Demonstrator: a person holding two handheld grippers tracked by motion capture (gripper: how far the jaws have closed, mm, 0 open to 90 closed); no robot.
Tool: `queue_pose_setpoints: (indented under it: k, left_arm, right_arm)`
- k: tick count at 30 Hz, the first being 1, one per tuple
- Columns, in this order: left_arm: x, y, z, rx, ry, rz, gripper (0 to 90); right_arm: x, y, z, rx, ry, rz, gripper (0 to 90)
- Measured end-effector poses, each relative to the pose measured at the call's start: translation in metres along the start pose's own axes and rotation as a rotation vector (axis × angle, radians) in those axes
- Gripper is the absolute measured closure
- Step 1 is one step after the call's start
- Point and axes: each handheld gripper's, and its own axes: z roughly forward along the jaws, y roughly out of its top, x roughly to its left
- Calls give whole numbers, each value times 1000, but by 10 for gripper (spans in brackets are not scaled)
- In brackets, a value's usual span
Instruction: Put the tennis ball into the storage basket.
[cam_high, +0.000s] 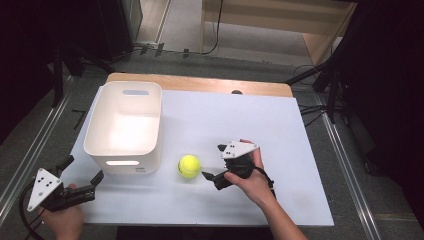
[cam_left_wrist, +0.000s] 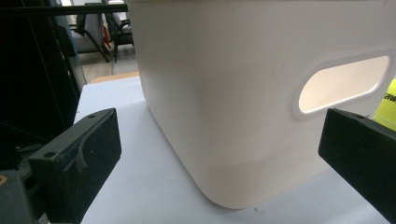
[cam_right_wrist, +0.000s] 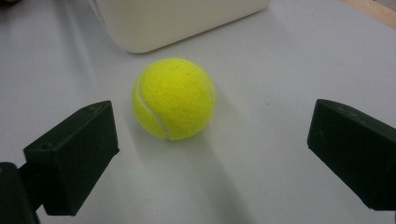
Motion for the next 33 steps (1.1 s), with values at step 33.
queue_pose_setpoints:
  k: [33]
  left_arm:
    - [0,0,-1,-8,-6,-8,0]
  right_arm:
    - [12,17,48,102,91,-20,115]
